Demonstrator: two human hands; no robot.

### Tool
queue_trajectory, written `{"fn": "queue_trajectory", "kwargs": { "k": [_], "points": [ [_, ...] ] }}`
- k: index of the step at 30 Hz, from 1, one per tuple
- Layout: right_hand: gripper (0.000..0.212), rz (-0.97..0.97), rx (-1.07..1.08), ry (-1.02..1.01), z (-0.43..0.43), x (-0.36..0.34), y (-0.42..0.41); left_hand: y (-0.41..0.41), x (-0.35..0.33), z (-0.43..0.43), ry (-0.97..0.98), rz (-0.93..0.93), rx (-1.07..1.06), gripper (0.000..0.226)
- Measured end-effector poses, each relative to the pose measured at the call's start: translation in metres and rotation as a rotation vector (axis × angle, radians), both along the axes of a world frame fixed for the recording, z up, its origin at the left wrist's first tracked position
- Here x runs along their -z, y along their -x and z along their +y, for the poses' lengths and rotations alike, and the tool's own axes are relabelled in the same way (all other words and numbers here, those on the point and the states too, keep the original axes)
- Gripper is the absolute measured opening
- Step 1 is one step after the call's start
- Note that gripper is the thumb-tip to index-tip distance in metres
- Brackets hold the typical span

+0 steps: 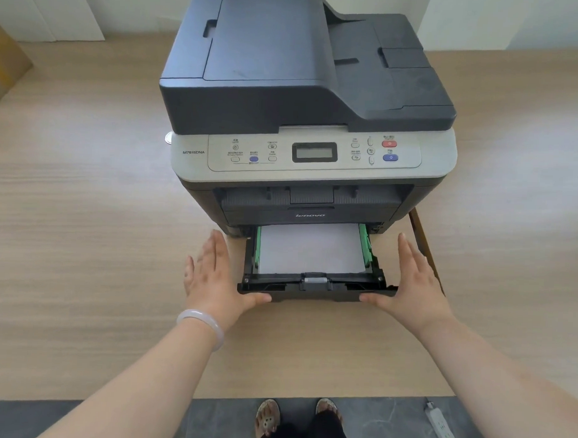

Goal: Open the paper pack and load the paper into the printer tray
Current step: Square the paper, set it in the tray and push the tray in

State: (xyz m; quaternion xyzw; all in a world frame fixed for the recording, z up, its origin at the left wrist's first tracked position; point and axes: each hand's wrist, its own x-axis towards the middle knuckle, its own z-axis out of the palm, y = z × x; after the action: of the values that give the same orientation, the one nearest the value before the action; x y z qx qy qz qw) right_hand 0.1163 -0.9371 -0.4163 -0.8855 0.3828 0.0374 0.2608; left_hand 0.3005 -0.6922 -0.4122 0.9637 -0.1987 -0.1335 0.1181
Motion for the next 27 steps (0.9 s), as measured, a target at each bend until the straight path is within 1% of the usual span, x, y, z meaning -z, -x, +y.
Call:
{"fn": "queue_trajectory", "kwargs": {
  "k": [4, 7, 9, 13, 17, 22, 25, 27],
  "points": [
    [0.139, -0.084, 0.047, -0.024, -0.013, 0.003, -0.014, -0.013, 0.0, -0.011, 0.062, 0.005, -0.017, 0.149],
    [0.142, -0.138, 0.062, -0.039, -0.023, 0.005, -0.025, -0.026, 0.001, -0.015, 0.216, 0.041, -0.041, 0.147],
    [0.142, -0.166, 0.072, -0.043, -0.026, 0.009, -0.029, -0.032, 0.004, -0.015, 0.287, 0.039, -0.054, 0.145],
    [0.142, -0.3, 0.181, -0.058, -0.028, 0.017, -0.035, -0.032, 0.015, -0.017, 0.479, 0.092, -0.187, 0.146],
    [0.144, -0.394, 0.257, -0.128, -0.037, 0.023, -0.05, -0.041, 0.018, -0.03, 0.56, 0.114, -0.284, 0.142],
    [0.131, -0.508, 0.286, -0.223, -0.045, 0.026, -0.06, -0.048, 0.023, -0.04, 0.669, 0.092, -0.371, 0.139],
    [0.124, -0.532, 0.292, -0.225, -0.048, 0.032, -0.061, -0.049, 0.029, -0.04, 0.743, 0.102, -0.392, 0.135],
    [0.12, -0.553, 0.343, -0.224, -0.049, 0.035, -0.065, -0.051, 0.035, -0.042, 0.803, 0.095, -0.408, 0.133]
  ]
}}
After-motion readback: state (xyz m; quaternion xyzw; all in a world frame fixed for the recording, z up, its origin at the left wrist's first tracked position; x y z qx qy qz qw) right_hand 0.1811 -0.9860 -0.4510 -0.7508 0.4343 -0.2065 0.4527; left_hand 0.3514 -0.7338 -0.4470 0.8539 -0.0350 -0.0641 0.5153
